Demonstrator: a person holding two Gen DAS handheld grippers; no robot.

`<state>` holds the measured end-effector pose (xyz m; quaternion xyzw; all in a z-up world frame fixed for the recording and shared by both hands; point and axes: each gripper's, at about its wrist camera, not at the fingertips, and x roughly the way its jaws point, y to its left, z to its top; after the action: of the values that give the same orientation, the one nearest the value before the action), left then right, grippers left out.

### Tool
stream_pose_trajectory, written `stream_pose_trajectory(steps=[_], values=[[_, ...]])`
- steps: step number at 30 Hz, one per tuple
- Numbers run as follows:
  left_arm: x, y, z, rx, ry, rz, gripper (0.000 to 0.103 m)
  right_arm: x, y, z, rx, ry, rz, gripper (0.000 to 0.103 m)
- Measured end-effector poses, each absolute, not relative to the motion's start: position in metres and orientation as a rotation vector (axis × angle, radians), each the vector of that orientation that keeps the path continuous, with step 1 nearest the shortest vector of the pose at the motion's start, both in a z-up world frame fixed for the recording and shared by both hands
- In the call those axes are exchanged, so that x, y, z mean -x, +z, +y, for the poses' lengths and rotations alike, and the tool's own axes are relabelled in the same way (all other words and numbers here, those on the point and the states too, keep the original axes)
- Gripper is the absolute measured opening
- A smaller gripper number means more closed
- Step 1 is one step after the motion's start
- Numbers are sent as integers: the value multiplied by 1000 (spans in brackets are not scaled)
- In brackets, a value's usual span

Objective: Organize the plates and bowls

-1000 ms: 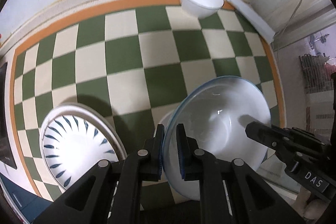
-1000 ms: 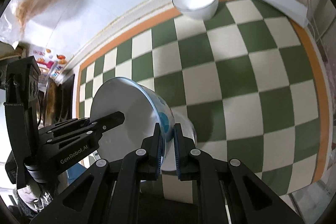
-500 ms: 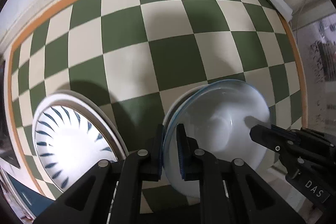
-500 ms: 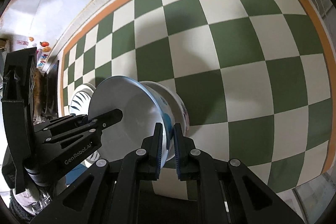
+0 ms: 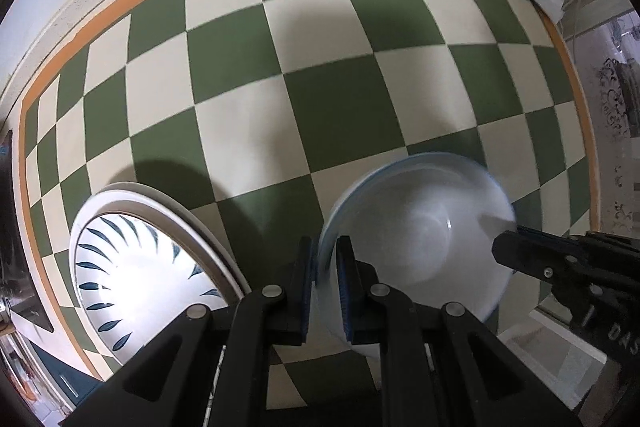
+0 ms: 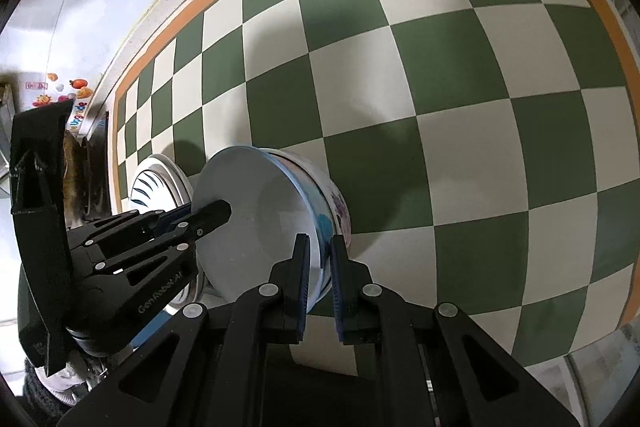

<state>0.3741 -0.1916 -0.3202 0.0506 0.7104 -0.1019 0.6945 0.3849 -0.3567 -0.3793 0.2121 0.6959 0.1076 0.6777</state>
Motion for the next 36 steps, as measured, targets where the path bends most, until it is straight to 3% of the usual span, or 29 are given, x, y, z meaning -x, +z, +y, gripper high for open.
stream_pose_trajectory(steps=[5,7,9,11,12,20,33,36], values=[[-388,-268,-193,-86,-253,1493,12,-396,-358,-376,-573,276,1520,12],[-405,-249,-194,-53,-254,1455,20,-407,-343,-387,-607,285,1479,13],[-430,-236,-197,-1,-268,1417,30,-424,-327,-399,-628,285,1435,24],[-458,-234,-201,23,-254,1394,31,-446,-314,-412,-639,281,1383,51],[-478,-235,-205,51,-249,1386,31,-460,-308,-418,-637,272,1353,54],[-584,-268,-223,124,-192,1417,31,-564,-315,-460,-588,146,1263,55],[-652,-348,-252,107,-183,1572,30,-657,-389,-466,-569,122,1376,54],[-655,-356,-256,64,-168,1557,26,-665,-400,-463,-570,121,1387,43]])
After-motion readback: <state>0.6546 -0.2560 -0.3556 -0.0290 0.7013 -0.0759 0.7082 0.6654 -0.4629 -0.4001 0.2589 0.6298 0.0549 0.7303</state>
